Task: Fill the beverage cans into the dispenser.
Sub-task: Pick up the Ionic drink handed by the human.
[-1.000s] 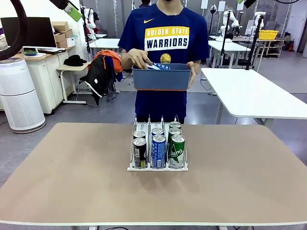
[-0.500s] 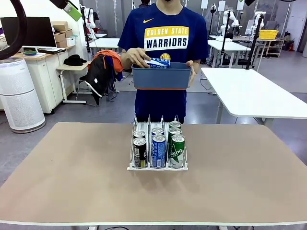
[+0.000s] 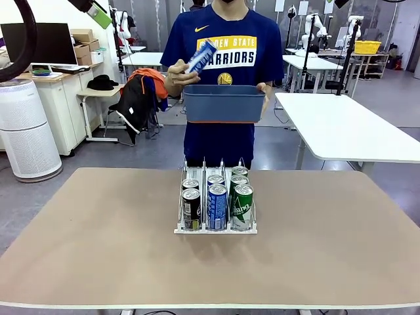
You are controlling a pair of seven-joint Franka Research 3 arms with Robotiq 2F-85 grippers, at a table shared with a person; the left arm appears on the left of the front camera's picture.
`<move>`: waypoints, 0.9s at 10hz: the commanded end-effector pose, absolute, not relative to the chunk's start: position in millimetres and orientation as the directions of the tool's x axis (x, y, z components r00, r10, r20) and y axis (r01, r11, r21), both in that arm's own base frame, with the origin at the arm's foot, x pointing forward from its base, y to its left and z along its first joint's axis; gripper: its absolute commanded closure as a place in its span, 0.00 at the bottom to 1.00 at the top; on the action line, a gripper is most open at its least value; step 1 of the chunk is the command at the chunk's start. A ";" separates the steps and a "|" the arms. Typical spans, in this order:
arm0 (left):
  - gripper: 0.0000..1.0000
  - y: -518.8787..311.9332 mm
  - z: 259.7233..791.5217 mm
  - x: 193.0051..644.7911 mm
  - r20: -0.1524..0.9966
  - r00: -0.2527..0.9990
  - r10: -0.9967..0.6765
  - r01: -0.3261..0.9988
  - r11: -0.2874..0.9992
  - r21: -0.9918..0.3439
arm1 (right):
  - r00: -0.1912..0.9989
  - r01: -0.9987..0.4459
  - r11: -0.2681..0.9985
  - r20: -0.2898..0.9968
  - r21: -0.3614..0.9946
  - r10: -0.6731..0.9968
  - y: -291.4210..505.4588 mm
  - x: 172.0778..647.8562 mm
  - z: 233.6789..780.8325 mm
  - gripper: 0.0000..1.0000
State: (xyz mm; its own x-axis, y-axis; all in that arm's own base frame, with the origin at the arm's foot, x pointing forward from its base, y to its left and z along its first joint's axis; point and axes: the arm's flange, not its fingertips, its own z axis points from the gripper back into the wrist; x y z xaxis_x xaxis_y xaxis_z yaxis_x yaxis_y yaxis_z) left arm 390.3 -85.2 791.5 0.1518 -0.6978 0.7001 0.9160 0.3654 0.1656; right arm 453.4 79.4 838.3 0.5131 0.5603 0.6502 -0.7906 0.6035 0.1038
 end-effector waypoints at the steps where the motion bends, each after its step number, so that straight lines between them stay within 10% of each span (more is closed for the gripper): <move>1: 0.00 -85.7 790.3 389.7 0.699 0.153 -0.699 0.918 0.363 0.161 | 0.522 -0.786 0.607 0.648 0.113 0.555 79.6 452.5 837.5 0.00; 9: 0.00 -85.7 790.3 389.7 0.699 0.153 -0.699 0.918 0.363 0.161 | 0.522 -0.786 0.607 0.648 0.113 0.555 79.6 452.5 837.5 0.00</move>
State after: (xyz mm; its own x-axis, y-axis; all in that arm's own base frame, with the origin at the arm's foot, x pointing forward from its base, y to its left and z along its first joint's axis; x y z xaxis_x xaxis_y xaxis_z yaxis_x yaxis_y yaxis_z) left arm 390.3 -85.2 791.5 0.1517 -0.6978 0.7001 0.9160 0.3654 0.1656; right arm 453.4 79.4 838.3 0.5131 0.5603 0.6502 -0.7906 0.6035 0.1038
